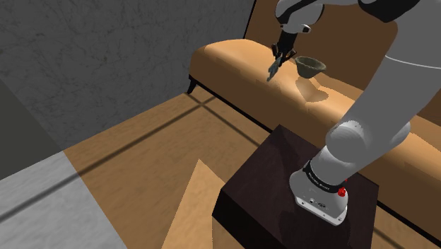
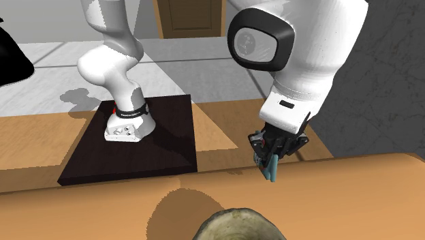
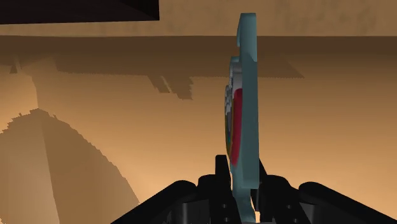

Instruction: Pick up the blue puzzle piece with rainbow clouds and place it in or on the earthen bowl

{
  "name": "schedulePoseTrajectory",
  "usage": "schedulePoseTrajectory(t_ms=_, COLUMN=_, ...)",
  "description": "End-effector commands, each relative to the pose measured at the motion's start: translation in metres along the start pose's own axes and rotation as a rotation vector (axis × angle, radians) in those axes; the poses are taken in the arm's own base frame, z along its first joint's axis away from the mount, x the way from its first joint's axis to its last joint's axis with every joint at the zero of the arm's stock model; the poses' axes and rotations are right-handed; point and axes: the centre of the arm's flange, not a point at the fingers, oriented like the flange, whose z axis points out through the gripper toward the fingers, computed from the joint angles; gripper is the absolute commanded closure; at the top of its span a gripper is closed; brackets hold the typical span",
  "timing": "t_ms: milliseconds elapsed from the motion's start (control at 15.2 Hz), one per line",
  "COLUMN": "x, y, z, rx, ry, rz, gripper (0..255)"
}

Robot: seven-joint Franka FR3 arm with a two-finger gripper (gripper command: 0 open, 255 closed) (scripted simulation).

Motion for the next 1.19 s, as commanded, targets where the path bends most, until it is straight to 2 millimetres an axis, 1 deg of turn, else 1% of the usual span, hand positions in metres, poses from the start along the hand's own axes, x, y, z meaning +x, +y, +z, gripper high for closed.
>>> schedulePoseTrajectory(t_ms=0, x=0.000, y=0.000, z=-0.010, rx=0.000, ry=0.000, rz=0.000, gripper=255)
schedulePoseTrajectory(t_ms=1122, x=0.003, y=0.005, z=-0.100, rx=0.000, ry=0.000, rz=0.000, gripper=255)
